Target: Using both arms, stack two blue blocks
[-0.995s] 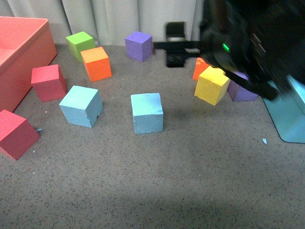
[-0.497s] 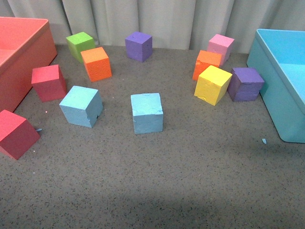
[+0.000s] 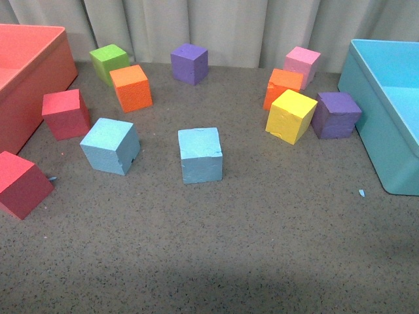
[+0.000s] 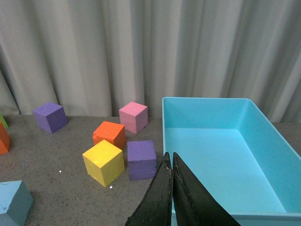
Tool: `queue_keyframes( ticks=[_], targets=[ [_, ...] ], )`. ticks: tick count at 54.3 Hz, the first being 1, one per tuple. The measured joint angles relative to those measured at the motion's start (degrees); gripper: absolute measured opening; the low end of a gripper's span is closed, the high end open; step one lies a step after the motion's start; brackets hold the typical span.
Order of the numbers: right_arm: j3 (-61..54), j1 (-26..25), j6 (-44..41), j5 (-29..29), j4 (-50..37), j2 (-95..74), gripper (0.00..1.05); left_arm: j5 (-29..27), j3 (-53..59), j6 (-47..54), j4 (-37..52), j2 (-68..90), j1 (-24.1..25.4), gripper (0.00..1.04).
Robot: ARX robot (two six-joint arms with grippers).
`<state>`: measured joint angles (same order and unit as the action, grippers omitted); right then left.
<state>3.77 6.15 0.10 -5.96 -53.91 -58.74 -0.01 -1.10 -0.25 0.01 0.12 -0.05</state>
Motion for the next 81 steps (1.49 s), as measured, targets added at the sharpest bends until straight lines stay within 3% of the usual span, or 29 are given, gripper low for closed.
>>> queue_keyframes(
  ticks=[9, 14, 51, 81],
  targets=[
    [-1.97, -4.35, 0.0, 5.38, 6.93, 8.92, 0.01, 0.0, 0.0, -0.02, 0.0, 0.0, 0.0, 0.98],
    [-2.73, -5.92, 0.02, 5.6, 11.17, 14.05, 0.01, -0.04, 0.0, -0.02, 0.0, 0.0, 0.0, 0.98],
    [-3.63, -6.03, 0.02, 5.86, 33.46, 38.38, 0.01, -0.02, 0.0, -0.02, 0.0, 0.0, 0.0, 0.98],
    [-3.63, -6.03, 0.02, 5.86, 42.73, 47.8, 0.01, 0.0, 0.0, -0.02, 0.0, 0.0, 0.0, 0.98]
  ],
)
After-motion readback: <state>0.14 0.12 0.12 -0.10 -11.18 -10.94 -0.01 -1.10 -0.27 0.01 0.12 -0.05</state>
